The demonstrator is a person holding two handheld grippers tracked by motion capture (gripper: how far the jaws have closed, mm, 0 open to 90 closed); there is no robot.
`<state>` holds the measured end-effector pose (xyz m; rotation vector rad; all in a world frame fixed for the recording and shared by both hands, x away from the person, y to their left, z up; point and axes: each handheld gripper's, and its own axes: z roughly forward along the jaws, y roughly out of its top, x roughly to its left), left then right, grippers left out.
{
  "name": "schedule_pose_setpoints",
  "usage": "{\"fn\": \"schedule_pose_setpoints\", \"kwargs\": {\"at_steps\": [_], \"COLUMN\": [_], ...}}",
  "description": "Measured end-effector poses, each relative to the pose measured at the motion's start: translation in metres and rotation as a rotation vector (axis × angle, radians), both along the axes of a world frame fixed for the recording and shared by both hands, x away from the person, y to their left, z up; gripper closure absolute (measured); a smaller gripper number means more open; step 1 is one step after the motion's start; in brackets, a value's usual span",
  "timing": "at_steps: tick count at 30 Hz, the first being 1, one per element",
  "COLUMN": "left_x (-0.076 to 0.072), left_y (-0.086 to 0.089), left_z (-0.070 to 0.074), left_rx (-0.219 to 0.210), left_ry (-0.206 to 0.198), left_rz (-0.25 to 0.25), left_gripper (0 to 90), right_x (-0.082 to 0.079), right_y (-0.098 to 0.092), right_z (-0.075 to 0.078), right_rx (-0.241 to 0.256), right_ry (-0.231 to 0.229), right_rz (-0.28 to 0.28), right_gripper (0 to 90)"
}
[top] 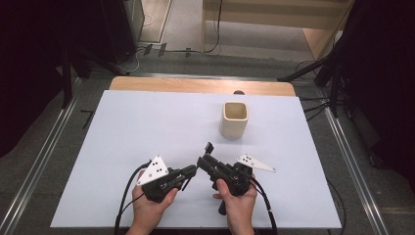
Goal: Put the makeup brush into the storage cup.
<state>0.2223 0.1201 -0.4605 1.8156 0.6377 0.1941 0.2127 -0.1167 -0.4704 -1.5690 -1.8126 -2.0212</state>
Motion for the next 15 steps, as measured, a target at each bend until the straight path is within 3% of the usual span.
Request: {"fn": "schedule_pose_setpoints", "kwargs": {"at_steps": [10,15], "left_x": [-0.0021,-0.003], "left_y": [-0.0035,-0.0048], "left_z": [-0.0009,-0.0013], "left_rx": [0.008,0.009], "left_ry": [-0.006,-0.01], "left_rz": [-0.016,-0.021], "left_gripper": [86.6,86.5], "right_x": [0.0002,-0.0001], "right_y": [0.0018,0.0018], "right_z": [-0.0022,-0.0033], "right_rx": [0.035,0.036], "right_ry": [0.018,0.027], "right_rz": [-0.004,0.003], "right_gripper": [73.8,84.8]}}
